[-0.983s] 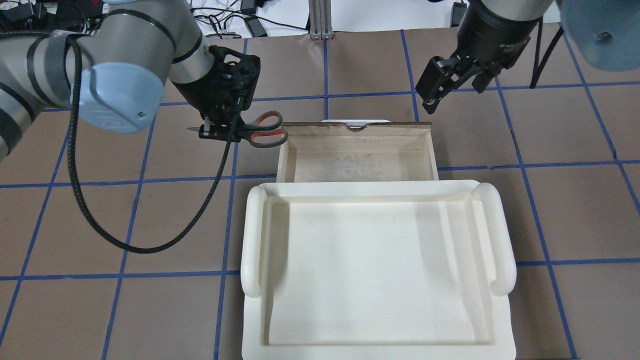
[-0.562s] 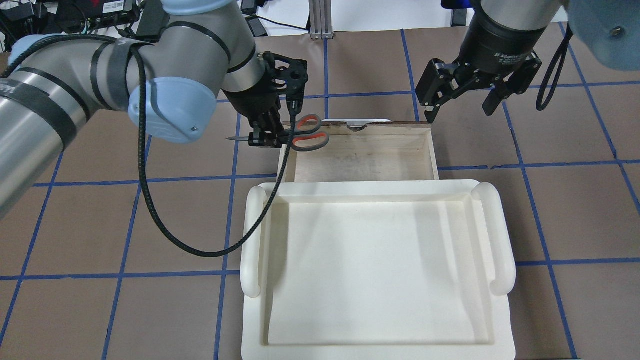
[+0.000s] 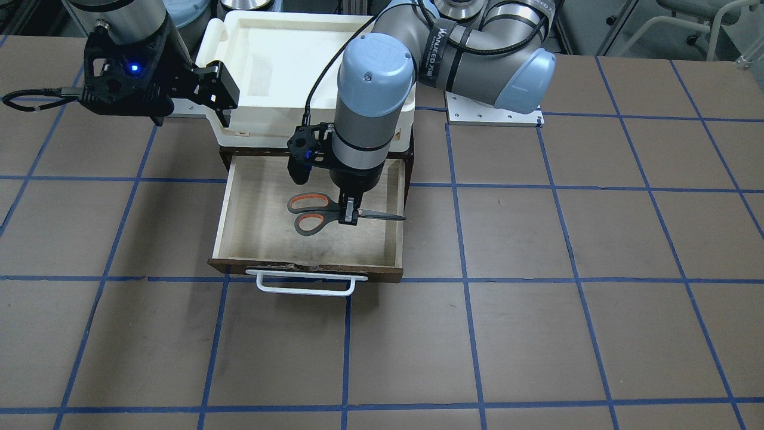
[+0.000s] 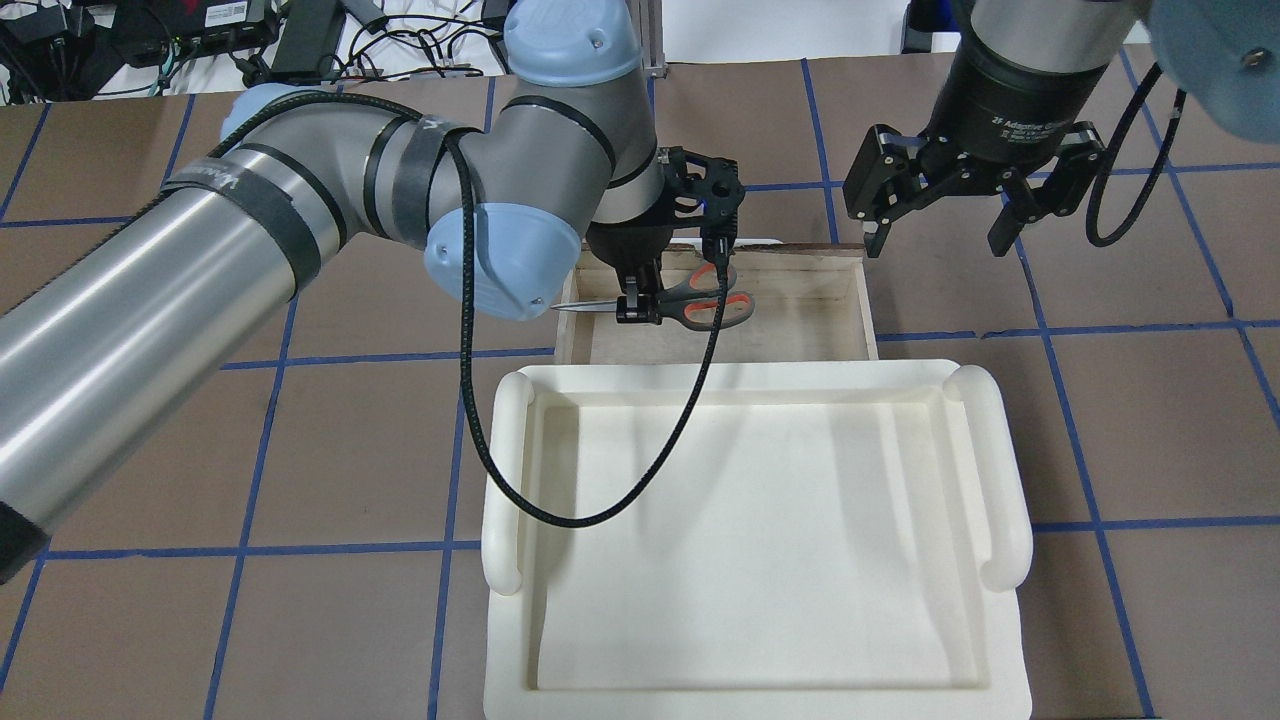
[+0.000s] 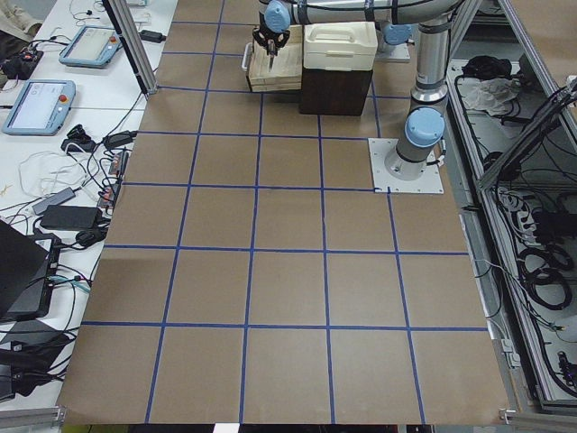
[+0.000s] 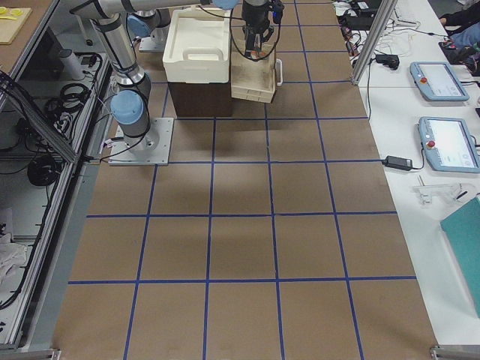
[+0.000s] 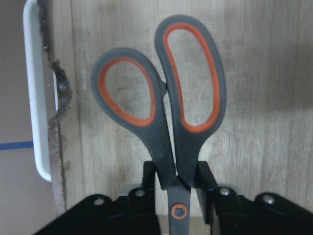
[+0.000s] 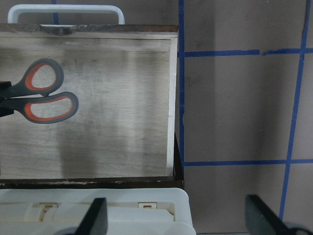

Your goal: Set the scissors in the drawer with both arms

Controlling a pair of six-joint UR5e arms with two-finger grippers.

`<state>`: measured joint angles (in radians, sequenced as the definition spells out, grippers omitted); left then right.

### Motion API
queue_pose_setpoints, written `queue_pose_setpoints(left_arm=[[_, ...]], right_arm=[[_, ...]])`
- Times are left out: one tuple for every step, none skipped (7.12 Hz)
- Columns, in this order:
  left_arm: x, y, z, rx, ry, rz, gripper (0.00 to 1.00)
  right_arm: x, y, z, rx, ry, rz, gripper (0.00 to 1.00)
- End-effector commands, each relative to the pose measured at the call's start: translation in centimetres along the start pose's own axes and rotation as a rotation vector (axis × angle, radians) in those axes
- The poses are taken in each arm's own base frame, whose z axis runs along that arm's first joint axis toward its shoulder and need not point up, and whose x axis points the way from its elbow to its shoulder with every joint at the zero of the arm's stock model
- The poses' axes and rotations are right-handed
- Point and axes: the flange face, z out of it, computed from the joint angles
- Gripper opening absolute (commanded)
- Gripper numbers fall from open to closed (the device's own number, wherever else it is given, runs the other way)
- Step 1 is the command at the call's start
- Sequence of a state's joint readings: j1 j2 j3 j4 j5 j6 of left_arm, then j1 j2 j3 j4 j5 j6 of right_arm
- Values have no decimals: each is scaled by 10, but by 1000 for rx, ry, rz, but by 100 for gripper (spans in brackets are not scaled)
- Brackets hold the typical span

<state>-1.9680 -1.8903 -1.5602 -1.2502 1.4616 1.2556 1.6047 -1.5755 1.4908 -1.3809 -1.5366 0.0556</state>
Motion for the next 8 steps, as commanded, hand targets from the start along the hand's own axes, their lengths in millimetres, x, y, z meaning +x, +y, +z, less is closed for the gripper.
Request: queue_pose_setpoints(left_arm=[[8, -22, 19, -29, 17, 11, 0], [9, -22, 24, -32, 25, 2, 0], [10, -26, 35, -34, 43, -4, 0], [13, -32, 36, -39, 43, 8, 0], [10, -33, 41, -36, 36, 6, 3], [6, -36, 45, -26, 10, 5, 34], [6, -37, 47, -24, 11, -26, 57], [6, -37, 47, -22, 12, -31, 70]], right_arm=[[1, -1, 1, -4, -1, 4, 100], [1, -1, 1, -2, 5, 4, 100], [1, -1, 1, 0, 5, 4, 100], [1, -1, 1, 0, 3, 4, 100], [1, -1, 1, 0, 5, 3, 100], [0, -1, 0, 3, 3, 3, 100], [0, -1, 0, 3, 3, 1, 100], [0, -1, 0, 3, 3, 0, 100]])
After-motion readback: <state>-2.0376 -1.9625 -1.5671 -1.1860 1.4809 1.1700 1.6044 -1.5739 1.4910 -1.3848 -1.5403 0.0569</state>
